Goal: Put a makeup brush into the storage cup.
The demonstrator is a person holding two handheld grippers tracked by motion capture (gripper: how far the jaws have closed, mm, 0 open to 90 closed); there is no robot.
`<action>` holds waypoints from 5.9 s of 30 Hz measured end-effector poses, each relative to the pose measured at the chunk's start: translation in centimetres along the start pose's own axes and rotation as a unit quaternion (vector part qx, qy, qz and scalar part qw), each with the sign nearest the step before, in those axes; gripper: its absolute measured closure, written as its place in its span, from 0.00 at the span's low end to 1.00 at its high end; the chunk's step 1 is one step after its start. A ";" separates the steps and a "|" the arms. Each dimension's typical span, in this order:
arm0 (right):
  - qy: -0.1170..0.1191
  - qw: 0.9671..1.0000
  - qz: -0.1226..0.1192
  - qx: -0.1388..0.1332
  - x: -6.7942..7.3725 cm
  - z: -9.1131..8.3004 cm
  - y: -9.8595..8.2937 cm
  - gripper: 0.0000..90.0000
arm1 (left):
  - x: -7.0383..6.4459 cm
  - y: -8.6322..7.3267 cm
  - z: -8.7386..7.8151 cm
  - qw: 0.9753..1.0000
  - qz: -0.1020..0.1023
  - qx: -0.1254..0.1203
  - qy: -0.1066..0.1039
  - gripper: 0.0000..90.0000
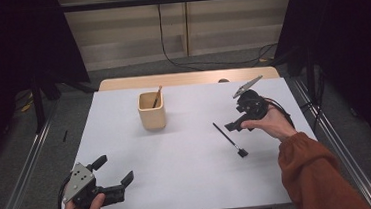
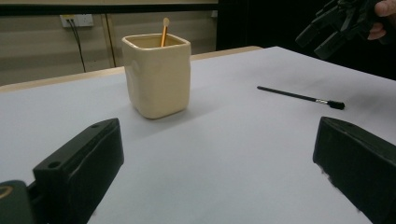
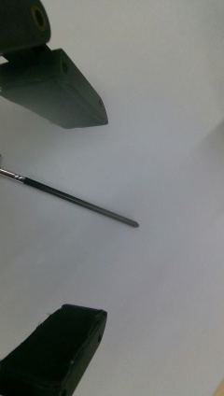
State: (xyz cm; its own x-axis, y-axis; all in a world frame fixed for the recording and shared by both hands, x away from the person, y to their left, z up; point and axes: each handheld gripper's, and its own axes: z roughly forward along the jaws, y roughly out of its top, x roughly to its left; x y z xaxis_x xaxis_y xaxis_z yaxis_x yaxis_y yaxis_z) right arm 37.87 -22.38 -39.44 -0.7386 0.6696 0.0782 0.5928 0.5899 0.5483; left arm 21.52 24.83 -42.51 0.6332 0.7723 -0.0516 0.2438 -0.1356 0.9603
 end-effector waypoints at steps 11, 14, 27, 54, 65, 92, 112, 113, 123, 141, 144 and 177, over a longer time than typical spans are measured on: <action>0.021 0.992 -0.001 0.121 -0.2 1.6 0.3 0.30 | 0.1 0.0 0.0 1.000 0.001 0.001 0.000 0.02; 0.026 0.989 -0.006 0.148 -0.3 2.0 0.4 0.31 | 0.0 0.0 0.0 1.000 0.001 0.000 -0.003 0.02; 0.031 0.973 0.004 0.227 -0.1 4.1 0.4 0.59 | 0.0 -0.1 -0.1 1.000 0.002 0.000 -0.003 0.02; 0.028 0.965 0.018 0.260 0.9 6.4 -0.4 0.87 | 0.1 -0.1 0.0 1.000 0.004 0.002 -0.004 0.02; 0.008 0.963 0.016 0.269 1.2 6.6 -0.2 0.96 | 0.1 -0.1 0.0 1.000 0.003 0.004 -0.004 0.02; 0.043 0.973 0.056 0.218 -0.1 4.2 -0.8 0.96 | 0.2 -0.1 -0.1 1.000 -0.003 0.004 -0.003 0.02; 0.046 0.990 0.039 0.127 0.3 1.7 -0.5 0.96 | 0.2 -0.1 -0.1 1.000 -0.002 0.004 -0.001 0.02; 0.048 0.991 0.034 0.119 0.5 1.4 -0.4 0.96 | 0.2 -0.1 -0.1 1.000 -0.003 0.003 0.001 0.02; 0.048 0.997 0.031 0.054 0.5 0.3 -0.7 0.96 | 0.2 -0.1 -0.1 1.000 -0.004 0.002 0.002 0.02; 0.040 0.996 0.049 -0.060 0.4 -0.7 -1.5 0.96 | 0.3 -0.1 -0.1 1.000 -0.002 0.003 0.002 0.02; 0.039 0.996 0.048 -0.072 0.5 -0.7 -1.7 0.96 | 0.3 -0.1 -0.1 1.000 -0.004 0.003 0.002 0.02; 0.050 0.962 0.037 -0.267 1.5 -3.1 -3.4 0.96 | 0.2 -0.1 -0.3 1.000 -0.004 -0.001 0.004 0.02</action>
State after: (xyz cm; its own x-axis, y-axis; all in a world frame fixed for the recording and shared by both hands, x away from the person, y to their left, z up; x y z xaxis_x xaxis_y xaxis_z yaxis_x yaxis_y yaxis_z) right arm 33.80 -24.81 -38.65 -0.7445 0.6375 0.1981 0.4144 0.2088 0.8858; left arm 21.42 25.17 -42.52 0.6250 0.7786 -0.0560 0.2472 -0.1294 0.9603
